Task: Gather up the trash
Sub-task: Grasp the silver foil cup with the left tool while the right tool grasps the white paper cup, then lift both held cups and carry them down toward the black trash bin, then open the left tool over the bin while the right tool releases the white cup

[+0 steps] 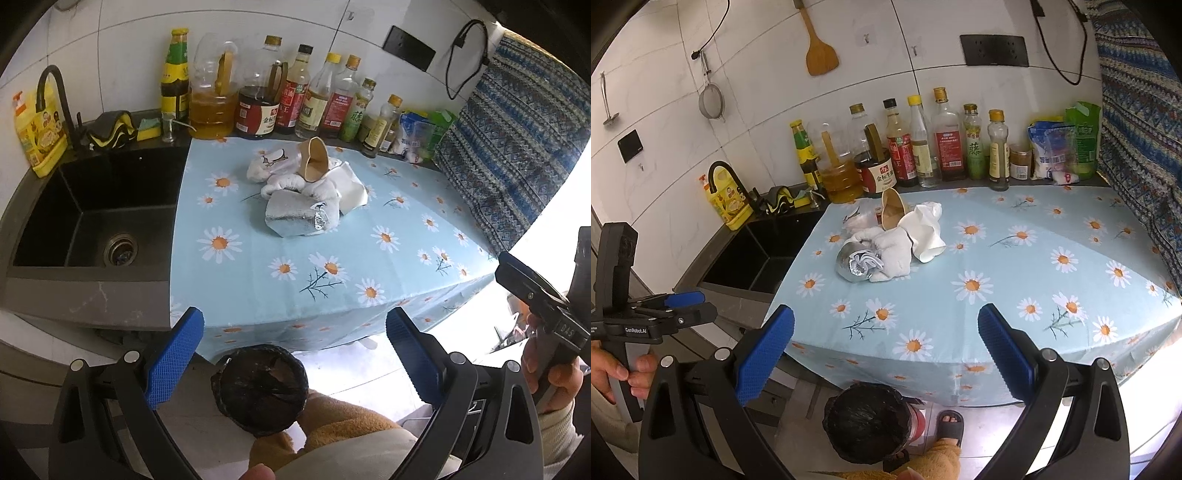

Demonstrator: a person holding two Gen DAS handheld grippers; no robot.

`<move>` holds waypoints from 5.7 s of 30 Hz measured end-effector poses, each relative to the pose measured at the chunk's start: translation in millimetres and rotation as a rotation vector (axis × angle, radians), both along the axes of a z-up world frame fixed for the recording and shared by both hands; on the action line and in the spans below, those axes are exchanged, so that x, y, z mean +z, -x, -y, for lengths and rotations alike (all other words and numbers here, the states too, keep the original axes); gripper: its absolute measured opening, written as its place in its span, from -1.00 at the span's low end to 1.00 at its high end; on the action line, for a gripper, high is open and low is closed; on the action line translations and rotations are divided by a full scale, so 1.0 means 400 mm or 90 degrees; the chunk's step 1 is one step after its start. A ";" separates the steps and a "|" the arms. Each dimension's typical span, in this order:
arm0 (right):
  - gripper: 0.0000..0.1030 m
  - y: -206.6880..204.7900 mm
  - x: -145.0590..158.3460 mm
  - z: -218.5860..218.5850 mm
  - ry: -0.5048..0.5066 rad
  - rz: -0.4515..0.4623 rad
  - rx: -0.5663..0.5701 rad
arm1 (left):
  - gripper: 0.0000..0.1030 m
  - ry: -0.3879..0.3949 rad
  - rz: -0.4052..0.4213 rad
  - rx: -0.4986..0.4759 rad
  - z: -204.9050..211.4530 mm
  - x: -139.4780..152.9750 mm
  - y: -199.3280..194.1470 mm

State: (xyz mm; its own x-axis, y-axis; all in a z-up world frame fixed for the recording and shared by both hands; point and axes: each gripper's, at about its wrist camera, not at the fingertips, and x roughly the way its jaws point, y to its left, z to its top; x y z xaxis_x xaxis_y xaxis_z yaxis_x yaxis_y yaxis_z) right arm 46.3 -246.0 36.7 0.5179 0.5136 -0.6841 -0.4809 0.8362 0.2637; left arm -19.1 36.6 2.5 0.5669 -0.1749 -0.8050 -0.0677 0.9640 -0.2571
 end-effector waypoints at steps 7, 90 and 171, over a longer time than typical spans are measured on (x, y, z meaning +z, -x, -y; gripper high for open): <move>0.92 -0.108 -0.016 -0.017 -0.002 -0.014 0.036 | 0.86 -0.001 -0.009 0.005 0.009 -0.014 -0.071; -0.23 -0.572 -0.305 -0.081 -0.018 -0.216 0.176 | 0.50 0.044 -0.147 -0.045 -0.014 -0.217 -0.427; -0.20 0.084 -0.738 -0.255 0.058 -0.456 0.064 | 0.52 0.152 -0.350 -0.099 -0.014 -0.748 0.052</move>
State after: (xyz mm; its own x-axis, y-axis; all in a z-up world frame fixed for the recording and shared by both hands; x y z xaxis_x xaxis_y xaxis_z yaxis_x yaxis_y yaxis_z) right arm 12.7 -144.0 -258.3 -0.1198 0.4595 -0.8800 -0.2919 0.8309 0.4736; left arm -39.9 42.3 -296.8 0.0341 -0.4334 -0.9006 -0.1153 0.8934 -0.4343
